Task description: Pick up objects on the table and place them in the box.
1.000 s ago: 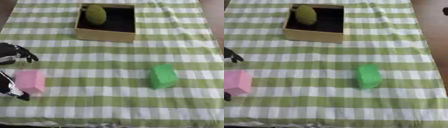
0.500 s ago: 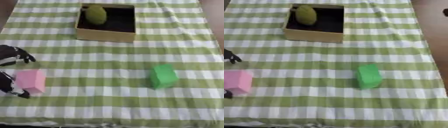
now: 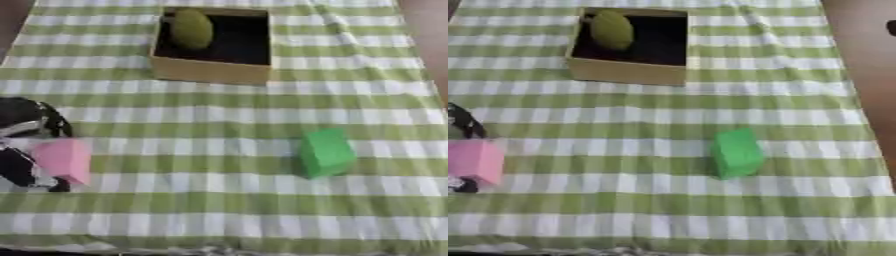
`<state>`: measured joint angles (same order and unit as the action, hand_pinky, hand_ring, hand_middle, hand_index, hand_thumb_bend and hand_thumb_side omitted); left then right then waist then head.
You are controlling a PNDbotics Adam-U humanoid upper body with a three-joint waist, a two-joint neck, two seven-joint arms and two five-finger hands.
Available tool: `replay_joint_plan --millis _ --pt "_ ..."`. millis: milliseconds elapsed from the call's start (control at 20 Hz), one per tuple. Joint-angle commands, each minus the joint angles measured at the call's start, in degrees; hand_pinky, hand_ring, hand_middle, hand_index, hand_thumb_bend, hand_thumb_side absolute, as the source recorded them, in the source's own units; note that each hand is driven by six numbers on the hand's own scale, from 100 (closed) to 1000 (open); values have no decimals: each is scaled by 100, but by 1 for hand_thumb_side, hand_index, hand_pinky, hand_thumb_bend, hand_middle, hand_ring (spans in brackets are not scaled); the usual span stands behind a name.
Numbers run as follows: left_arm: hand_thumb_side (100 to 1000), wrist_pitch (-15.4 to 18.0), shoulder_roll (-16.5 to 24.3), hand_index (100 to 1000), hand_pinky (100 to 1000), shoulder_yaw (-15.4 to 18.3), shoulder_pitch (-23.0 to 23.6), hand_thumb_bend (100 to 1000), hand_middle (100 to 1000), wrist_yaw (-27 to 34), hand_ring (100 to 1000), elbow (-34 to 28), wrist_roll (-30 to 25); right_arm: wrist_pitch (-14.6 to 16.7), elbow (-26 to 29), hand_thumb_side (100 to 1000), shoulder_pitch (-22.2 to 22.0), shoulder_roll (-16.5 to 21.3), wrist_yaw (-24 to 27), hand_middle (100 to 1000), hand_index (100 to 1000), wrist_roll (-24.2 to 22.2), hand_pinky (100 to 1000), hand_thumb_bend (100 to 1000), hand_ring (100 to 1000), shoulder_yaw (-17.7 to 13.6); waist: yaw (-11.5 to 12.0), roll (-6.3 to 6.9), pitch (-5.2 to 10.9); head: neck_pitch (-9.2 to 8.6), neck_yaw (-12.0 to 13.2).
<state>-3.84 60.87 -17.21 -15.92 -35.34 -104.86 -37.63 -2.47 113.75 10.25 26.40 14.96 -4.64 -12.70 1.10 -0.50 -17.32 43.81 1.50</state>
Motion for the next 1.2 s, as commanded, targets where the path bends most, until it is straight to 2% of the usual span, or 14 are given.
replay_joint_plan --millis 50,150,200,300,400,700,900,1050,1200 --pt "421 4 120 716 774 77 -49 517 556 51 697 -58 6 -27 84 581 21 81 -33 585 846 23 995 100 816 -79 -5 -59 81 30 12" --pt "358 -34 126 701 761 124 -31 475 542 48 682 -121 25 -39 84 582 18 77 -32 584 846 47 995 100 815 -86 1 -54 81 30 8" --pt "294 -54 129 677 736 139 -16 418 521 40 652 -137 24 -46 84 584 18 75 -31 584 847 55 996 100 815 -87 4 -50 81 30 10" --pt "220 -85 129 660 703 147 19 337 507 48 620 -144 -4 -59 84 584 19 69 -31 584 847 63 996 100 815 -89 8 -44 79 30 12" --pt "109 -106 122 656 679 155 39 301 503 83 609 -162 -41 -64 84 585 18 68 -32 584 847 70 996 100 815 -93 9 -43 80 30 7" --pt "109 -173 104 650 654 194 21 218 495 255 595 -239 -104 -66 84 585 10 70 -35 585 846 82 995 100 815 -97 0 -42 86 30 3" --pt "120 -219 122 646 645 351 -139 152 491 439 587 -581 -45 -56 84 584 -11 95 -49 585 846 87 995 100 815 -104 16 -26 108 30 -38" --pt "116 -282 147 647 658 523 -416 134 490 632 587 -894 67 -53 84 583 -21 130 -52 585 846 99 995 100 815 -105 31 -1 134 30 -110" --pt "104 -188 139 643 656 519 -955 147 486 784 584 -964 158 -41 84 581 -9 192 -44 585 846 106 994 100 815 -89 20 41 172 30 -219"
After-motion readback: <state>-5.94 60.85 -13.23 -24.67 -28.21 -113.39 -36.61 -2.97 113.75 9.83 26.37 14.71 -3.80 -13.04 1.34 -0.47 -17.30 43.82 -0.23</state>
